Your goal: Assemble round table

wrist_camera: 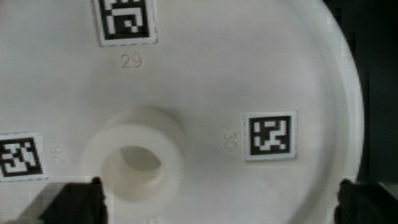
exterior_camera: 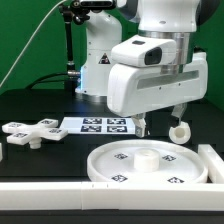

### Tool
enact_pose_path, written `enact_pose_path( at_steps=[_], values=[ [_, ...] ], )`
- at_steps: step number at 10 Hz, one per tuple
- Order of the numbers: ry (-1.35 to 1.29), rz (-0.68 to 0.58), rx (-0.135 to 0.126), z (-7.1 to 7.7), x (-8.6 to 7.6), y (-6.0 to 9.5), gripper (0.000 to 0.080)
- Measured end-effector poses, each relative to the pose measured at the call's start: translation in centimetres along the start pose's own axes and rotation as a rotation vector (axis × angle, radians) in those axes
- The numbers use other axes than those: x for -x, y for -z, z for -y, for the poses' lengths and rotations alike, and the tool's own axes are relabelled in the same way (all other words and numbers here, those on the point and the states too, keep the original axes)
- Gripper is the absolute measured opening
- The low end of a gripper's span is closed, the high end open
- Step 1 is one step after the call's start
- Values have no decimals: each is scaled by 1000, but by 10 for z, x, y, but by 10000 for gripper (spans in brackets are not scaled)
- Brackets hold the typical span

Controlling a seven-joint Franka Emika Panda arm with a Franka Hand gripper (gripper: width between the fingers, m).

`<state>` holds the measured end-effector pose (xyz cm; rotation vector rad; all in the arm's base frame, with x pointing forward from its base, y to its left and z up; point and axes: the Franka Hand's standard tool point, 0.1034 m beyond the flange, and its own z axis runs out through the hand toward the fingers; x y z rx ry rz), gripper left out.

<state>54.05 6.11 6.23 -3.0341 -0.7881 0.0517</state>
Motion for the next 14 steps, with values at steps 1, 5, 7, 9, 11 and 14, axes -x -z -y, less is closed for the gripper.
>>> enact_pose_path(
  at_steps=[1,5,7,9,11,14],
  values=[
    [-203,-4,-12,3,5,4,649],
    [-749,17,-85,31,14,1,649],
    [-843,19,-95,32,12,1,649],
    [-931,25,-104,36,12,0,649],
    [-938,7,-100,63,26,-19,649],
    [-929,20,-110,78,35,-29,649]
  ],
)
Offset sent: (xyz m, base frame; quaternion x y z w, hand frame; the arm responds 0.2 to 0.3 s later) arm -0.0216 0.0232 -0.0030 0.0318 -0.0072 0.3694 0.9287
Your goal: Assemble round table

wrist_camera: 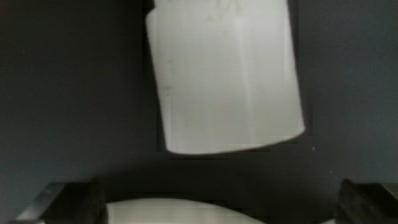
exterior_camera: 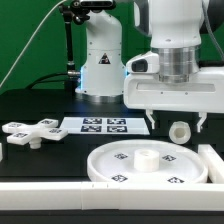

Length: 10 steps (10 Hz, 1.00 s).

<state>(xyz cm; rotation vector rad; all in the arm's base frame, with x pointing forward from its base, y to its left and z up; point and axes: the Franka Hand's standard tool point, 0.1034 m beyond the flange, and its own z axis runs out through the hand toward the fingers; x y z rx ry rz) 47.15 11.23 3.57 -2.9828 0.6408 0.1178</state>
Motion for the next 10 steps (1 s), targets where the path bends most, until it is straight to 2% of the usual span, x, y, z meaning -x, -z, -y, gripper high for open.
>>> enact_pose_path(
  at_steps=[1,3,4,5,6,8,9,10],
  values=[
    [10,13,5,-1,1,-1,649],
    [38,128,27,-6,2,0,649],
    [65,165,32,-2,1,-1,649],
    [108,242,26,-3,2,-2,649],
    [81,331,34,-11,-1,1,649],
    [71,440,50,-13,-1,2,649],
    [60,523,41,-6,-1,6,649],
    [43,558,28,-4,-4,3,649]
  ],
)
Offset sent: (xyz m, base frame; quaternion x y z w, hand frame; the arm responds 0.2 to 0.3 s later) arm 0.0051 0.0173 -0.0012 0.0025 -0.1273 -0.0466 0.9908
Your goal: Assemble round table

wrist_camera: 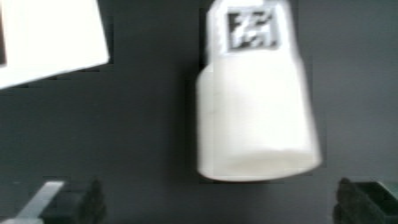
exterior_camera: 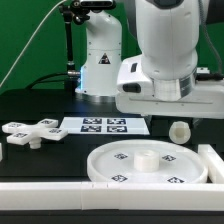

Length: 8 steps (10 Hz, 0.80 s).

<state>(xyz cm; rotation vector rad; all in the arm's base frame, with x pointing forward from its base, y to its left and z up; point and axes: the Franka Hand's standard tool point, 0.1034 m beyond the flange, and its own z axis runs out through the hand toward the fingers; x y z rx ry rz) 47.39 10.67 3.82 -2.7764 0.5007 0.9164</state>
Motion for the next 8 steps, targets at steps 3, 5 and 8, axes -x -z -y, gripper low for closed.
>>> enact_pose_path(
  at_steps=[3,5,8],
  values=[
    [-12,198,21,-7,6,-5,649],
    [2,263,-18,6,4,-2,649],
    [-2,291,-17,4,7,-8,649]
  ],
)
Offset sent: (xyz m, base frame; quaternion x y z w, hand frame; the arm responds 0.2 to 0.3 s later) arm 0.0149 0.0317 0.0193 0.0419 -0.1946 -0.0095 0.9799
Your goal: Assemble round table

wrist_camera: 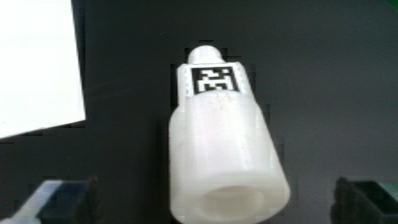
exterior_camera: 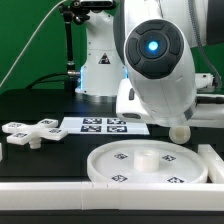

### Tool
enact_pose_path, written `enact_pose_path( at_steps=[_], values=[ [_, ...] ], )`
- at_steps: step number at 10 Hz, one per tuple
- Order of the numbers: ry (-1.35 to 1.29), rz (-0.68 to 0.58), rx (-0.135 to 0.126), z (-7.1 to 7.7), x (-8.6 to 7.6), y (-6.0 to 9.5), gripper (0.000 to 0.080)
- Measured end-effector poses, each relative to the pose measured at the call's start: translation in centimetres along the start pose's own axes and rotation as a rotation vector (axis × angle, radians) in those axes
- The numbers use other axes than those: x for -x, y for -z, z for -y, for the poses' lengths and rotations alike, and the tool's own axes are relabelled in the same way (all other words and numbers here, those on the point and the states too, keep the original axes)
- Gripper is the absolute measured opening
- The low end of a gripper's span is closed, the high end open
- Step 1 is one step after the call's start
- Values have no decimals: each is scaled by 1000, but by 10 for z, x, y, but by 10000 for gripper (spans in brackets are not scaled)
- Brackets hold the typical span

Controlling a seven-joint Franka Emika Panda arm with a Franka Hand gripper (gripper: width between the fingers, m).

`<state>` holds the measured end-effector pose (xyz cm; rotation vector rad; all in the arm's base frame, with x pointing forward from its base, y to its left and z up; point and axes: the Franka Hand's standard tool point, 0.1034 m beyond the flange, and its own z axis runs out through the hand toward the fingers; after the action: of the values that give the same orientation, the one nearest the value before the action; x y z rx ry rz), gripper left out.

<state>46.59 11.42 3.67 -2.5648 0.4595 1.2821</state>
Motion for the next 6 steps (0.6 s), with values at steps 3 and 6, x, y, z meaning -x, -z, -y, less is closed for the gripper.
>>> enact_pose_path(
  at_steps=[3,6],
  values=[
    [12,-2,6,11,3,-6,649],
    [12,-17,20,7,-2,-30,649]
  ],
)
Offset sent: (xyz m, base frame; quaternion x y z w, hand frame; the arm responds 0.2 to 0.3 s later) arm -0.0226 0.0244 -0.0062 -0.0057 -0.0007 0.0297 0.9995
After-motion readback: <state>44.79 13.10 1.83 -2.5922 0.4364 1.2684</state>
